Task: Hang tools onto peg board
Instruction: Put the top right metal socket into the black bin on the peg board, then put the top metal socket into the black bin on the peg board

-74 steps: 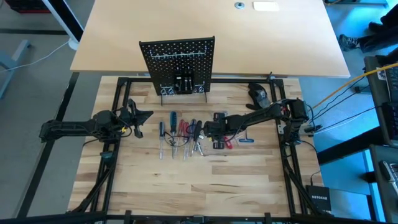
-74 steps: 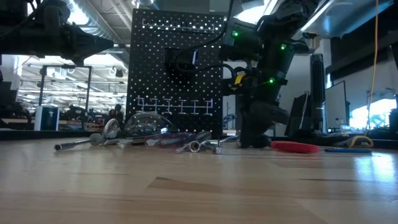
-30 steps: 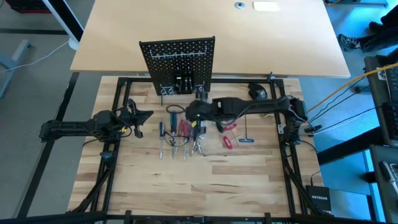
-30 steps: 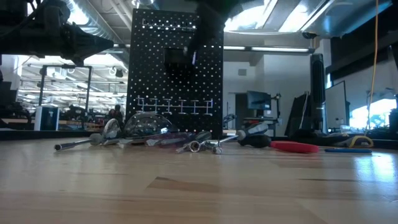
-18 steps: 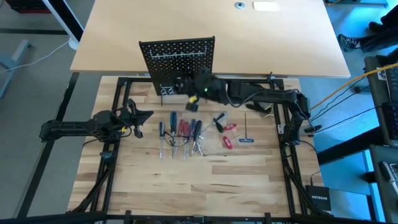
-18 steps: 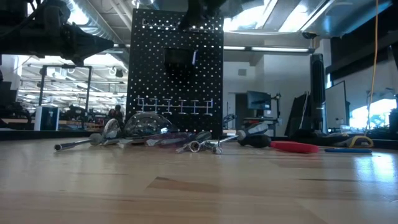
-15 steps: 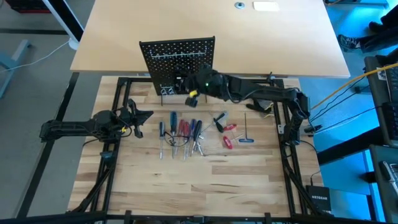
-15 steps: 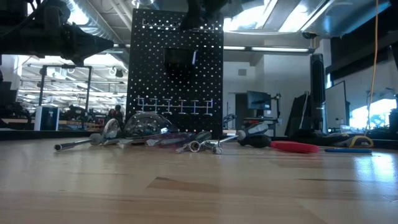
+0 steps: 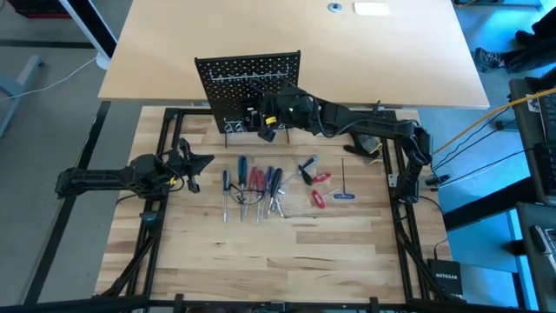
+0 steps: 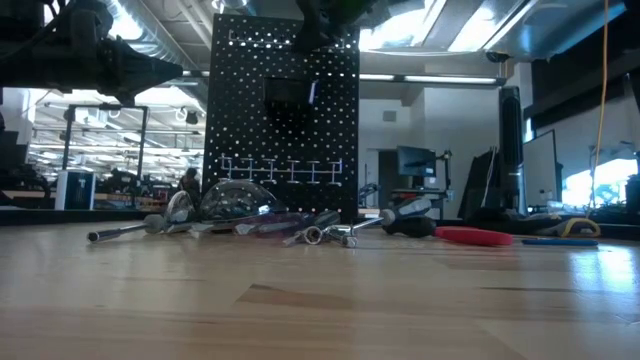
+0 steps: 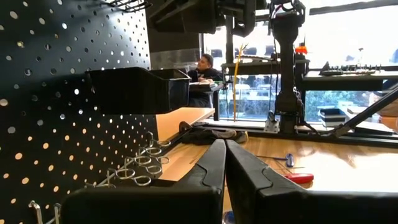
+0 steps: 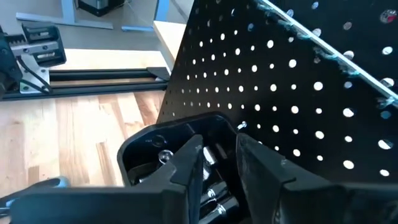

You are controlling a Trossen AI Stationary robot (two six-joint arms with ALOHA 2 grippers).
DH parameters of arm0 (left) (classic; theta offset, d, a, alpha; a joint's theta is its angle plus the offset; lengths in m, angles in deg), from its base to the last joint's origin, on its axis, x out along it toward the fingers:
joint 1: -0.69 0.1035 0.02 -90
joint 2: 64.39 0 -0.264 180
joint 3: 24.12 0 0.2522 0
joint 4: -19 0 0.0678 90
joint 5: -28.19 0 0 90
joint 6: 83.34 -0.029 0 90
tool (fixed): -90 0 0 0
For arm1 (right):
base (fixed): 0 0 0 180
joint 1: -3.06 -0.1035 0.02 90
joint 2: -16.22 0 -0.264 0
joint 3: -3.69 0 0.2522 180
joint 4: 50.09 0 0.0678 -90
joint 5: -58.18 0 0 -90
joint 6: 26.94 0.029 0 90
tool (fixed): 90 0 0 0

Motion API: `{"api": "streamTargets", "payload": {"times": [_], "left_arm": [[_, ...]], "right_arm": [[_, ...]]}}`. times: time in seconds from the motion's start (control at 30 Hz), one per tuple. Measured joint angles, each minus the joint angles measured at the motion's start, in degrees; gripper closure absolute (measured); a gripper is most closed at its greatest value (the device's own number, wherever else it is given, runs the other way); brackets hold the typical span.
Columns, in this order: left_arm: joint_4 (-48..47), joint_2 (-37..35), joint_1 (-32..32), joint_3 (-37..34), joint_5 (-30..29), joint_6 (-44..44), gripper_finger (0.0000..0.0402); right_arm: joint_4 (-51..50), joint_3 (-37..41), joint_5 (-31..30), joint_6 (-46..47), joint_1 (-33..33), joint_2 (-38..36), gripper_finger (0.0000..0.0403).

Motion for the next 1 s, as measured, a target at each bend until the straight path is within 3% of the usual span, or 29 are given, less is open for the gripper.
{"api": "streamTargets", "payload": {"times": [0.27,0.43,0.77,0.9,1.0], "left_arm": [[0.0,0.0,0.0,0.0,0.0,0.0,0.04],[-0.2,0.0,0.0,0.0,0.0,0.0,0.04],[-0.3,0.0,0.0,0.0,0.0,0.4,0.04],[0.1,0.0,0.0,0.0,0.0,0.4,0.04],[0.1,0.0,0.0,0.0,0.0,0.4,0.04]], "right_arm": [[-0.5,0.0,-0.4,0.2,-0.8,-0.1,0.0249],[-5.1,0.0,0.7,0.1,-4.8,-2.1,0.0226],[-25.5,0.4,3.3,0.7,-16.7,-3.6,0.023],[-24.9,4.8,9.8,2.6,-20.1,-3.1,0.0231],[-21.6,10.3,11.2,3.1,-21.5,-3.1,0.0231]]}}
